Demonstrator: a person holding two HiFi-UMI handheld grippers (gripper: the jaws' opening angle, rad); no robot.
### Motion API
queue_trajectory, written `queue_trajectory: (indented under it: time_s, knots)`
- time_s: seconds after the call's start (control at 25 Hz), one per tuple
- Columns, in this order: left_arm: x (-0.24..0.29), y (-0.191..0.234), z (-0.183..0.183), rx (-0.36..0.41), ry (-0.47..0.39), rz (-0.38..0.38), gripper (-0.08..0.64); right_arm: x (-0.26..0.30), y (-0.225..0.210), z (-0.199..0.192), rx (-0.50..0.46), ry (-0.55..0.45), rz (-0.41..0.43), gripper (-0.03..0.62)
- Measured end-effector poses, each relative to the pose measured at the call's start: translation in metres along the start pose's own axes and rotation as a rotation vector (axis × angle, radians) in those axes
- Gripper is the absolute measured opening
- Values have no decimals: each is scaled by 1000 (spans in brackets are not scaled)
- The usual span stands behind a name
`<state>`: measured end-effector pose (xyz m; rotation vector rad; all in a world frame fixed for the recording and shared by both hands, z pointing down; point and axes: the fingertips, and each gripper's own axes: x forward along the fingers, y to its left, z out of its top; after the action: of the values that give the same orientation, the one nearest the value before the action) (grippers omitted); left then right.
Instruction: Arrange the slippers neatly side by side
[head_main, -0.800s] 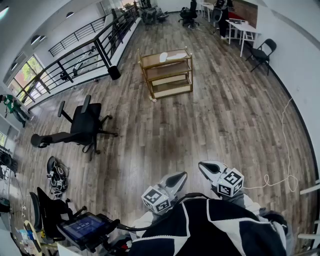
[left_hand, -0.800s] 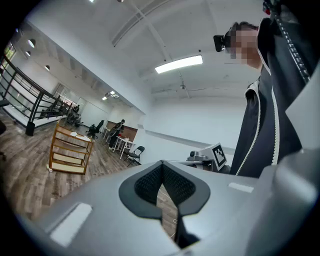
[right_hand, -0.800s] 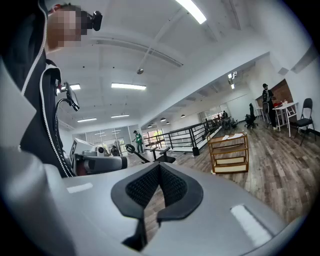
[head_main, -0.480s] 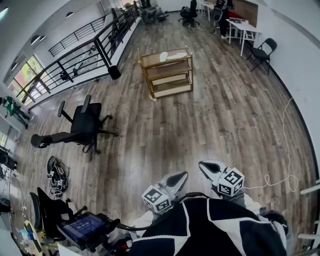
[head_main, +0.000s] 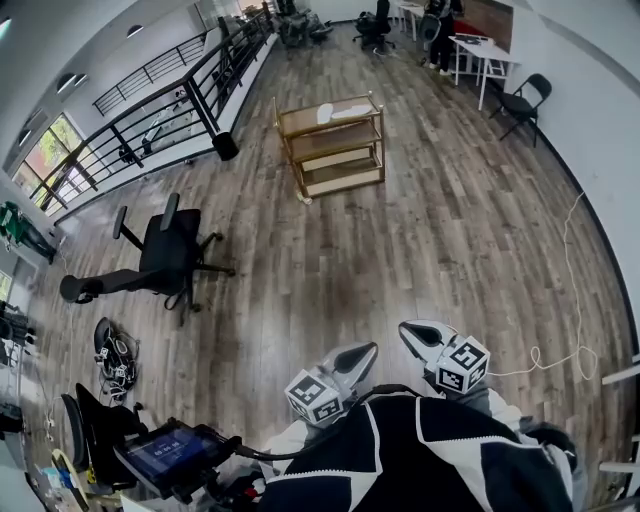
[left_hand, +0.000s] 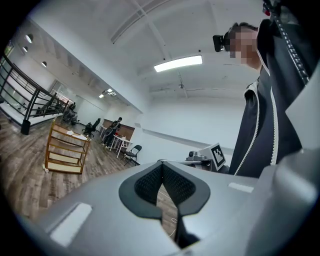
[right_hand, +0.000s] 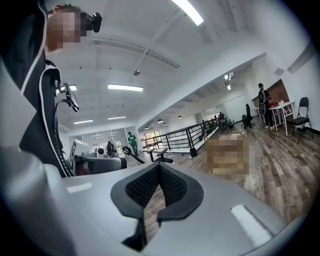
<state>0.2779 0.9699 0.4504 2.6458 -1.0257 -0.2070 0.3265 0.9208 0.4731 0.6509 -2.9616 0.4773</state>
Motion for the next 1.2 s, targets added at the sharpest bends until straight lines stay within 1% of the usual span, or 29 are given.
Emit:
queue_trajectory:
  time_s: [0.28, 0.52, 0.64, 0.88, 1.08, 1.2]
  knots:
    - [-3, 2, -4, 4, 24, -11, 19, 4, 7, -2, -10, -13, 9, 5]
    - [1, 1, -8, -4, 27, 27, 20, 1, 1, -5, 12, -21, 40, 5]
    - [6, 0, -7, 0, 24, 45, 20, -1, 3, -1, 8, -28, 73, 5]
    - [24, -6, -7, -13, 16, 73, 19, -14, -1, 0, 46, -22, 136, 5]
    - [35, -14, -17, -32, 42, 72, 20, -24, -6, -6, 59, -12, 146, 5]
    - [37, -12, -19, -39, 48, 74, 18, -22, -8, -9, 71, -7, 150, 5]
